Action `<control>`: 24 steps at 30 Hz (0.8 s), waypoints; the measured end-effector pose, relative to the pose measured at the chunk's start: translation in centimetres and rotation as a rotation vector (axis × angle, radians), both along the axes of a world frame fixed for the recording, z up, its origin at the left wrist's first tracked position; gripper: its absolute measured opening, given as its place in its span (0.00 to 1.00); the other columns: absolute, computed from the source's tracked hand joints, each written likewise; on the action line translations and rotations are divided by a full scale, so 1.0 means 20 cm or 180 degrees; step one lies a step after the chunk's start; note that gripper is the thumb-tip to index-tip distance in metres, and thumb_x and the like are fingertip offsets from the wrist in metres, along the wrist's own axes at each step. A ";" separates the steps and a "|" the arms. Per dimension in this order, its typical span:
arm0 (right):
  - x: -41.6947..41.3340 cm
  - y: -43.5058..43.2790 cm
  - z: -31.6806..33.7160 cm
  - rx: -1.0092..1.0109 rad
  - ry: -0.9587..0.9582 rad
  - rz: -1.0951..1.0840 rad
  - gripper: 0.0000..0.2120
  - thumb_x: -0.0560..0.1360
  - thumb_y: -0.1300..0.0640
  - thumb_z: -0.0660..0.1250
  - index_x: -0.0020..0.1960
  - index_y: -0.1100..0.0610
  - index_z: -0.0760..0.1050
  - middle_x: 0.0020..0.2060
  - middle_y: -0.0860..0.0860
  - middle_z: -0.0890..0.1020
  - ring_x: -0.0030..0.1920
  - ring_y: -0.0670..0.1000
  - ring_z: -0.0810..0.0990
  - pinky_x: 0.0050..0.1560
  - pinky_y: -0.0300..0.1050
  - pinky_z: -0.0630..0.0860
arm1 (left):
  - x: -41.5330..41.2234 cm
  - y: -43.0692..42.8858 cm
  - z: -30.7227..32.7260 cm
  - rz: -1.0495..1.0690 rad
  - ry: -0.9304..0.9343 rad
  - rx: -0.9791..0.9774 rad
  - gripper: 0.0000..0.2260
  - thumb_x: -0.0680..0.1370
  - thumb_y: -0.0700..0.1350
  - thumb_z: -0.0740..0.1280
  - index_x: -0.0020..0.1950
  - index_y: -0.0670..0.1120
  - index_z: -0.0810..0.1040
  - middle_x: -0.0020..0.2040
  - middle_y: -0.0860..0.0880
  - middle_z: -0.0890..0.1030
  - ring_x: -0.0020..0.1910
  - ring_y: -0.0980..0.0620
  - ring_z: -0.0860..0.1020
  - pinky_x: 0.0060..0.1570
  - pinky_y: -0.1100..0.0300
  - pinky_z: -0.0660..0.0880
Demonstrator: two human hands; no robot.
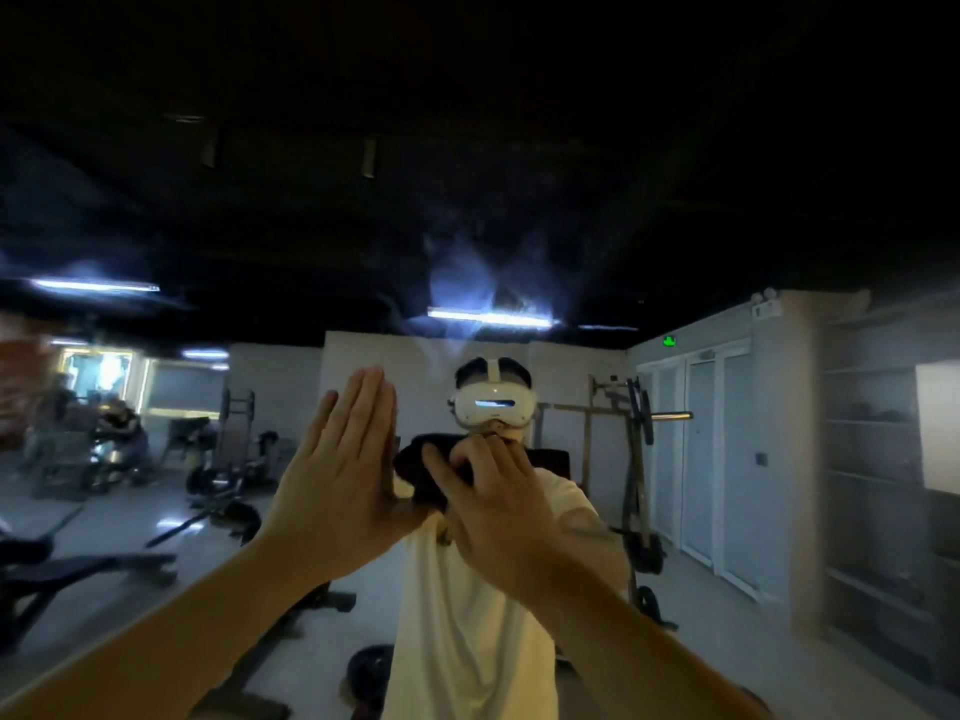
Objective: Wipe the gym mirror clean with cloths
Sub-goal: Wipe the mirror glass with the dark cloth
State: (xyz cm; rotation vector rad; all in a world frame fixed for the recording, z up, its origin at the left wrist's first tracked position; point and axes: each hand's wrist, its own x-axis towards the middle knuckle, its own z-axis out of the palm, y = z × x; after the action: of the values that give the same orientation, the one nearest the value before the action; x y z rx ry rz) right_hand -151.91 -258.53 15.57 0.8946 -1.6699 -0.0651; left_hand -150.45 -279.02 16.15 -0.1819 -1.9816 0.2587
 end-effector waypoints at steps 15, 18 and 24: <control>0.05 -0.44 0.52 -0.0316 0.0295 -0.0110 0.18 0.81 0.53 0.65 0.70 0.54 0.74 0.53 0.53 0.75 0.52 0.53 0.75 0.53 0.51 0.76 | -0.01 -0.11 -0.02 -0.0225 -0.0125 -0.0266 0.49 0.79 0.75 0.48 0.84 0.38 0.45 0.84 0.38 0.45 0.84 0.42 0.44 0.81 0.42 0.51; 0.02 -0.22 0.64 -0.0827 0.0153 -0.0296 0.14 0.81 0.60 0.60 0.66 0.56 0.75 0.50 0.53 0.74 0.47 0.54 0.72 0.47 0.50 0.72 | -0.01 -0.12 -0.03 -0.0234 -0.0034 -0.0263 0.49 0.80 0.75 0.50 0.84 0.37 0.45 0.85 0.38 0.44 0.84 0.42 0.45 0.80 0.43 0.51; 0.00 0.24 0.65 -0.2559 0.0532 -0.1031 0.22 0.82 0.52 0.58 0.73 0.59 0.72 0.55 0.58 0.75 0.51 0.56 0.76 0.52 0.53 0.78 | -0.02 -0.11 -0.04 -0.0130 -0.0089 -0.0230 0.51 0.79 0.76 0.48 0.84 0.36 0.45 0.84 0.38 0.44 0.84 0.41 0.45 0.81 0.41 0.53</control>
State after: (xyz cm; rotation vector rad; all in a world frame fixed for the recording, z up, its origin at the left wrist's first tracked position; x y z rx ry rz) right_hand -151.94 -253.70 28.60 0.0114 -1.4765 0.2877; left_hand -150.87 -281.31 15.44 -0.2737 -1.9953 0.3030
